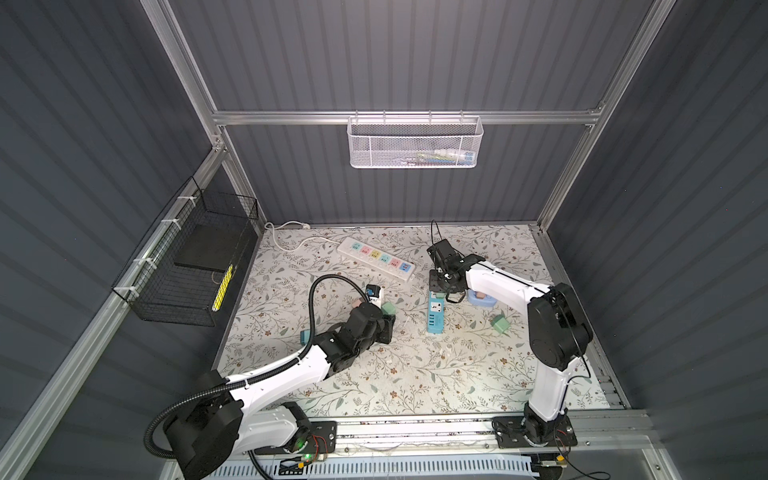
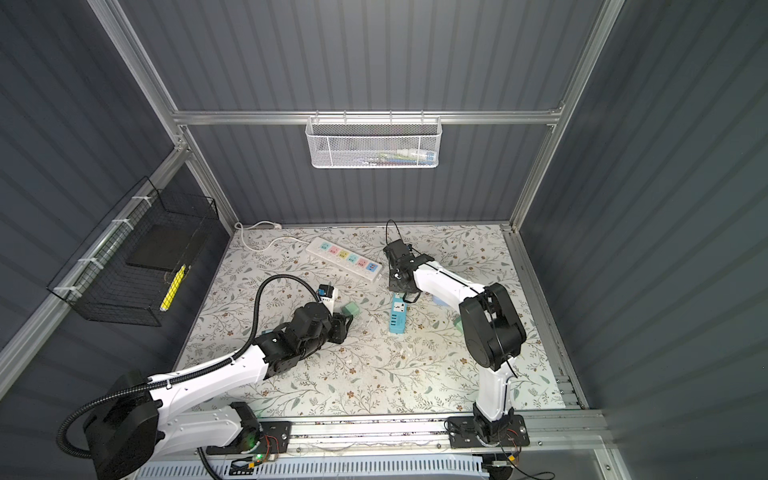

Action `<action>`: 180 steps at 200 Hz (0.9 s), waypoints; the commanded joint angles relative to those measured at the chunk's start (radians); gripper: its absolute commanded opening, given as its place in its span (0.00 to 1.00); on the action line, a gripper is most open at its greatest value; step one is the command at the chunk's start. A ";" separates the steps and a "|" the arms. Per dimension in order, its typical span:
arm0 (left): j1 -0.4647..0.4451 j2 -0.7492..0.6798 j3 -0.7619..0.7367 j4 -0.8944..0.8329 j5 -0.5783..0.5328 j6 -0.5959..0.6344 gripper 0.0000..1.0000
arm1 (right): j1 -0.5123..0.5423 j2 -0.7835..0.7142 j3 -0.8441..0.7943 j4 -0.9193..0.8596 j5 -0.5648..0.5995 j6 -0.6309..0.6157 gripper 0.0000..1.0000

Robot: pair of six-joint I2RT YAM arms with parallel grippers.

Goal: Insert the plug
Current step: 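Press the mint-green adapter down into the teal strip socket with the right gripper, then open the right gripper and lift it off the plugged mint-green adapter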

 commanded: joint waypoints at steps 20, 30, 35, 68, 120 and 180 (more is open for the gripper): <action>0.008 -0.010 -0.008 0.020 0.002 0.017 0.46 | -0.024 0.073 -0.038 -0.016 -0.037 0.023 0.18; 0.008 -0.013 -0.008 0.019 0.001 0.017 0.46 | -0.028 0.073 -0.052 -0.010 -0.043 0.029 0.17; 0.008 -0.013 -0.008 0.019 0.003 0.018 0.46 | -0.029 0.075 -0.057 -0.008 -0.047 0.030 0.17; 0.009 -0.008 -0.008 0.024 0.006 0.013 0.46 | -0.025 0.069 -0.085 0.009 -0.061 0.032 0.16; 0.009 -0.001 0.004 0.021 0.008 0.013 0.46 | -0.052 0.016 -0.075 -0.029 0.054 -0.070 0.17; 0.009 0.026 0.025 0.022 0.012 0.013 0.46 | -0.083 -0.008 -0.132 0.032 -0.032 -0.164 0.25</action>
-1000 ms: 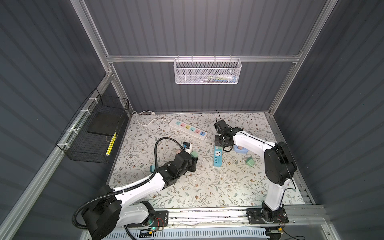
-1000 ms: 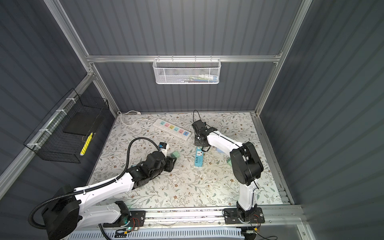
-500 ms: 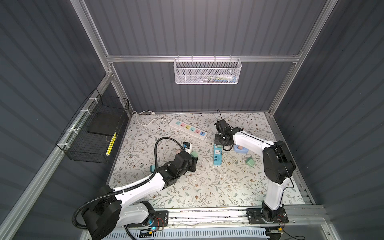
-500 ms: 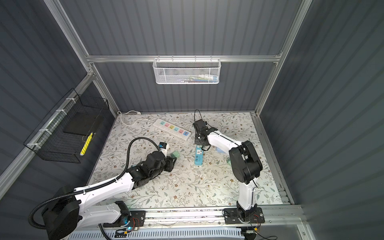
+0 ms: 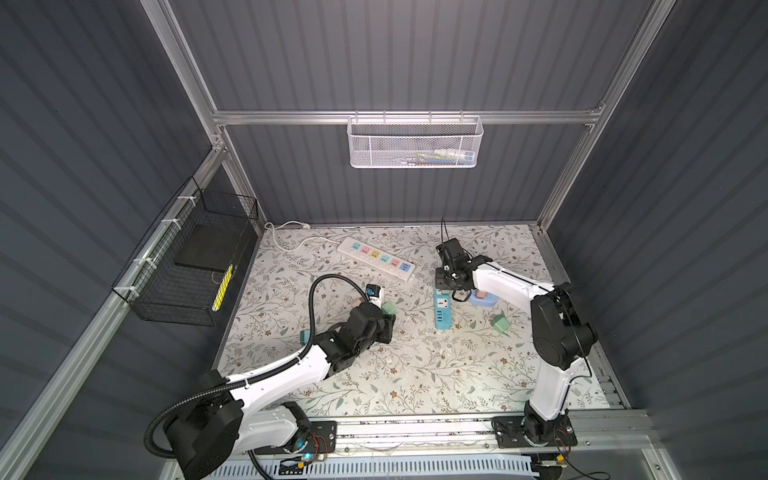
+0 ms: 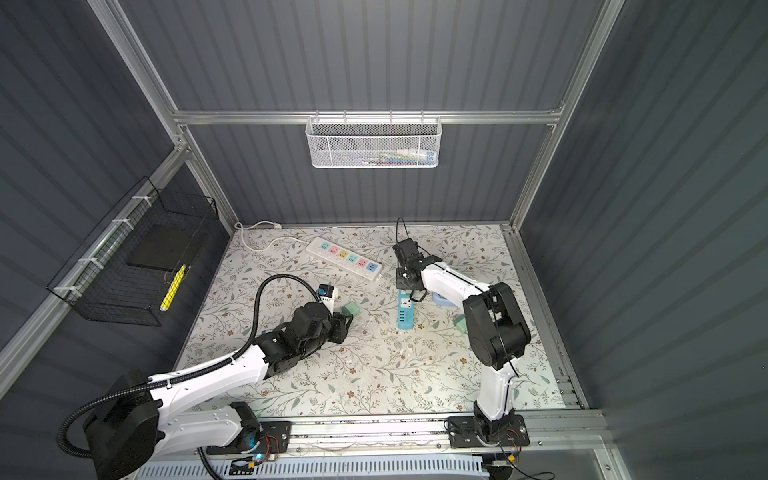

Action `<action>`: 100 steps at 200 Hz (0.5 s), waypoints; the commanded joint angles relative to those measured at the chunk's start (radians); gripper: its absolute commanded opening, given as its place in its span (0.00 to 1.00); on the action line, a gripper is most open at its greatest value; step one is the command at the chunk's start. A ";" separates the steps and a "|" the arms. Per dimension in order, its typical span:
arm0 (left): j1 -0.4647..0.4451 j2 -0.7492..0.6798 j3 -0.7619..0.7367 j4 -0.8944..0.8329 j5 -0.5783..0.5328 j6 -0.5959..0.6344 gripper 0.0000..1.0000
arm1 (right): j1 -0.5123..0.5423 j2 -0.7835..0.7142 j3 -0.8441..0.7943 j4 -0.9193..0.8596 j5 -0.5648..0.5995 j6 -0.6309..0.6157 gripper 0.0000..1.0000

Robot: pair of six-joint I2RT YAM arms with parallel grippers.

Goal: Insert the plug
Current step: 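Open the right gripper and lift it off the plugged mint-green adapter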

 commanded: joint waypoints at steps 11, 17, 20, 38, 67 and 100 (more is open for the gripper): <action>0.007 0.029 0.037 0.014 0.011 0.015 0.46 | -0.013 -0.002 -0.061 -0.074 -0.042 -0.054 0.31; 0.007 0.033 0.045 0.010 0.010 0.016 0.46 | -0.014 -0.016 -0.058 -0.074 -0.053 -0.056 0.35; 0.009 0.035 0.048 0.007 0.011 0.016 0.47 | -0.015 -0.023 -0.054 -0.076 -0.057 -0.056 0.37; 0.009 0.052 0.089 -0.018 0.011 0.022 0.54 | -0.018 -0.070 -0.020 -0.095 -0.071 -0.063 0.53; 0.010 0.087 0.159 -0.060 -0.016 0.031 0.78 | -0.041 -0.151 0.043 -0.122 -0.077 -0.087 0.65; 0.026 0.229 0.262 -0.144 -0.059 0.067 0.92 | -0.046 -0.271 -0.031 -0.112 -0.098 -0.069 0.68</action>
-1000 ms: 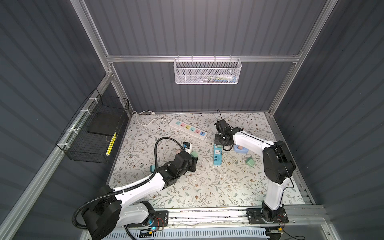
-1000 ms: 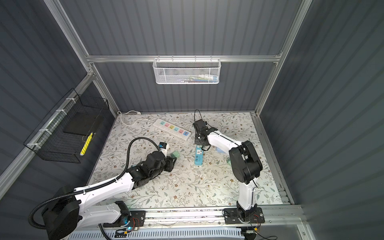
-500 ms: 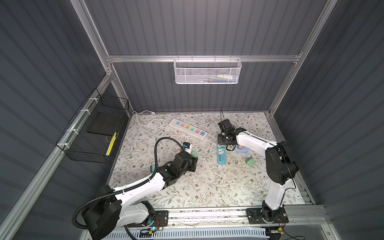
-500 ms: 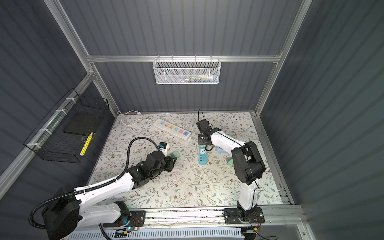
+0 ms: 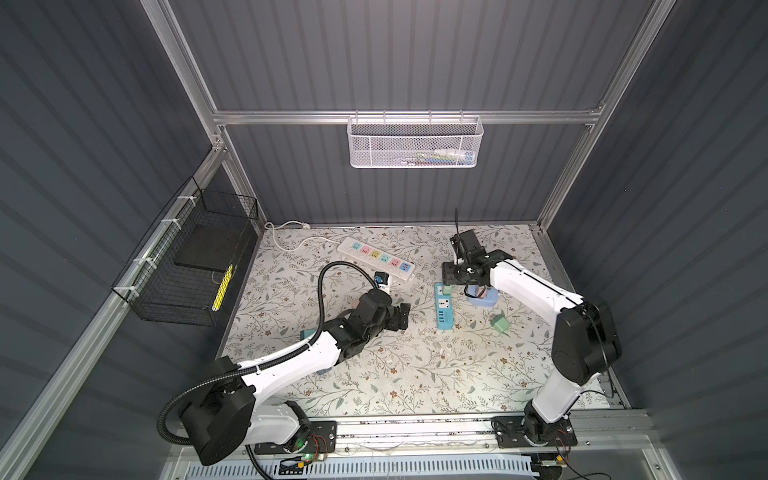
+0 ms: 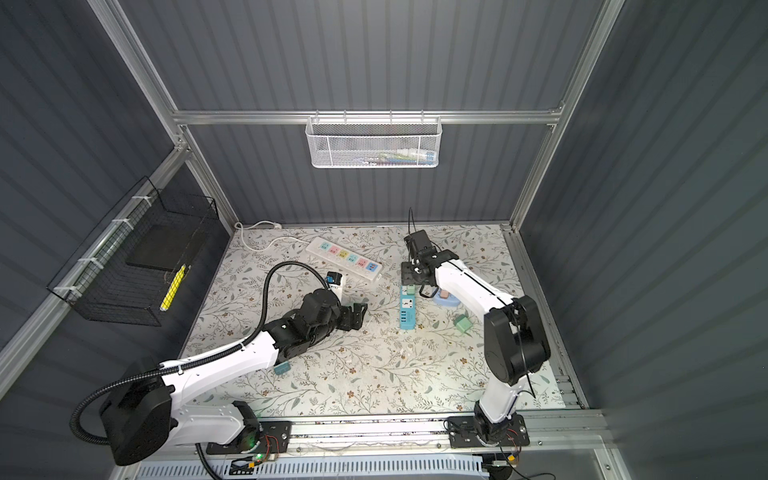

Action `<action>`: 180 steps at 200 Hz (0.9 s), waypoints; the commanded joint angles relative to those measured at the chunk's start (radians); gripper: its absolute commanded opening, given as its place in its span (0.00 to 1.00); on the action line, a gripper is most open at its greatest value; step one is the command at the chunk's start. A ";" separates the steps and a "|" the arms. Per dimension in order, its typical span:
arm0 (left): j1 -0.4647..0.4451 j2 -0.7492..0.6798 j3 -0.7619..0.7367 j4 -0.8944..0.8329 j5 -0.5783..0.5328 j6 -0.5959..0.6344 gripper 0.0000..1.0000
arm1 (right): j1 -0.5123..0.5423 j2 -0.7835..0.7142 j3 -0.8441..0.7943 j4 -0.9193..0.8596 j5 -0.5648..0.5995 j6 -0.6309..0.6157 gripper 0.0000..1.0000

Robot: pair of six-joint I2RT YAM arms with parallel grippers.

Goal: Insert the plug
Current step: 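Open the right gripper and lift it off the plugged mint-green adapter, then grasp a mint-green adapter on the table with the left gripper while the right moves inward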

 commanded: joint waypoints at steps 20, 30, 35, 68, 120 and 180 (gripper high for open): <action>0.036 0.240 0.207 -0.229 -0.035 0.074 0.84 | -0.006 -0.188 -0.160 0.021 -0.070 0.041 0.69; 0.052 0.300 0.260 -0.275 -0.024 0.084 0.83 | -0.006 -0.241 -0.223 0.036 -0.083 0.060 0.70; 0.063 0.327 0.285 -0.287 -0.009 0.091 0.82 | -0.006 -0.268 -0.253 0.045 -0.087 0.068 0.70; 0.158 0.465 0.417 -0.392 0.117 0.125 0.81 | -0.005 -0.397 -0.389 0.064 -0.107 0.101 0.75; 0.177 0.608 0.530 -0.512 0.201 0.201 0.76 | -0.005 -0.533 -0.501 0.069 -0.102 0.114 0.80; 0.143 0.593 0.501 -0.544 0.235 0.155 0.77 | -0.006 -0.637 -0.562 0.069 -0.111 0.125 0.81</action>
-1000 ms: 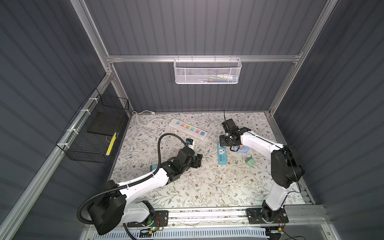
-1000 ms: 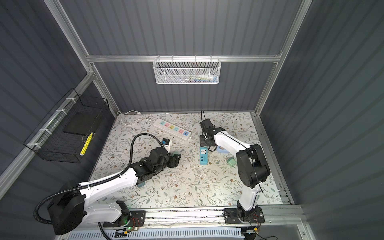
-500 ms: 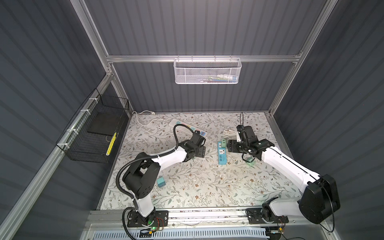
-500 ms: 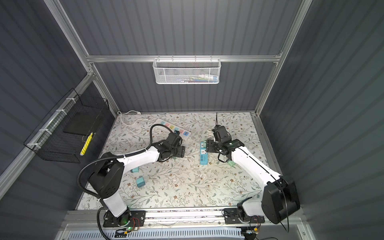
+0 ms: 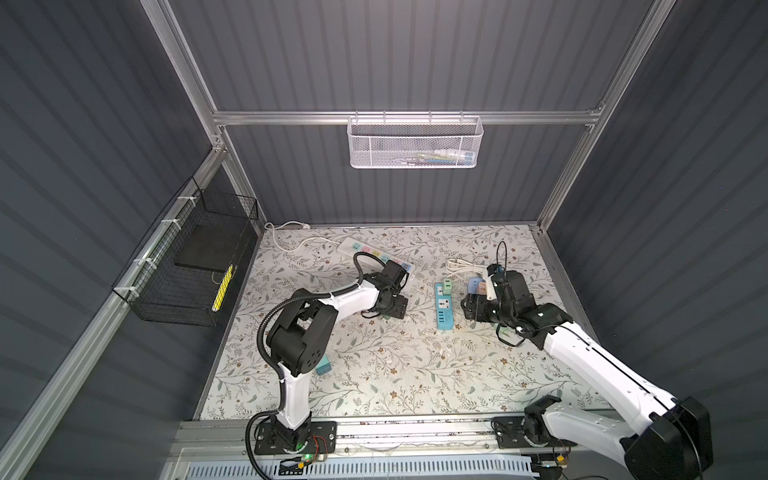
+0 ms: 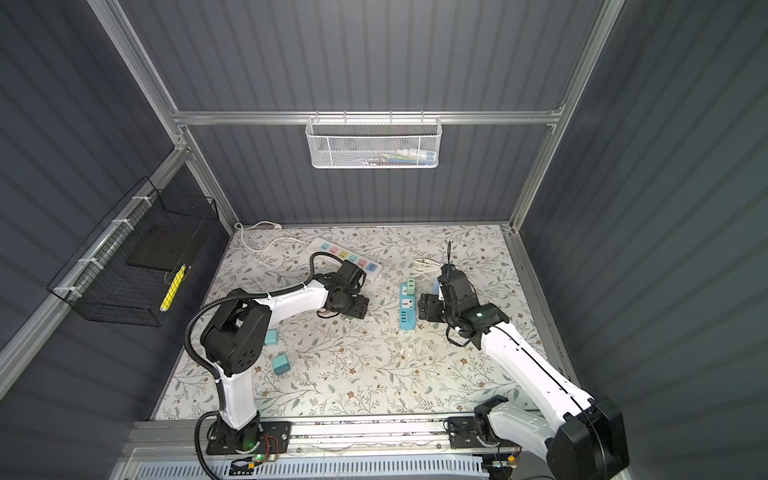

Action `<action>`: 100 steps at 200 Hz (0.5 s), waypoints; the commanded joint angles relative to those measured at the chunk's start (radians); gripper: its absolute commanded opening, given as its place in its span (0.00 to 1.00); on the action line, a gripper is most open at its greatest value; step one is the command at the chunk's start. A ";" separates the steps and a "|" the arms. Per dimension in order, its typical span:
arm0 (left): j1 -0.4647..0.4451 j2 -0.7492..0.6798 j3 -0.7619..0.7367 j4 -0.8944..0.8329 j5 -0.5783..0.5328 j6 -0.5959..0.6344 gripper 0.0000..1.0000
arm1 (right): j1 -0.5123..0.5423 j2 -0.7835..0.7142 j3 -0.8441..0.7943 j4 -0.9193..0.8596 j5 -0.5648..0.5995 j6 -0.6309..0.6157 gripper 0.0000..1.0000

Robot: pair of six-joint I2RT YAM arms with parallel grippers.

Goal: Insert the plug
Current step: 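Grasp a mint-green adapter on the table with the left gripper while the right moves inward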

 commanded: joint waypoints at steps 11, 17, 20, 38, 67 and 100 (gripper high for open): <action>-0.040 -0.015 0.003 -0.080 0.010 -0.008 0.77 | 0.001 -0.030 -0.036 0.015 -0.009 0.017 0.81; -0.048 -0.017 0.003 -0.087 -0.002 -0.008 0.77 | 0.000 -0.033 -0.040 0.018 -0.008 0.018 0.81; -0.052 -0.017 0.001 -0.090 -0.010 -0.010 0.77 | 0.001 -0.035 -0.042 0.019 -0.008 0.018 0.81; -0.056 -0.011 0.003 -0.119 -0.075 -0.023 0.75 | 0.001 -0.036 -0.050 0.027 -0.010 0.016 0.81; -0.056 0.021 0.027 -0.150 -0.145 -0.026 0.71 | 0.001 -0.033 -0.054 0.044 -0.029 0.014 0.81; -0.056 0.059 0.065 -0.167 -0.149 -0.028 0.59 | 0.001 -0.030 -0.069 0.064 -0.048 0.016 0.80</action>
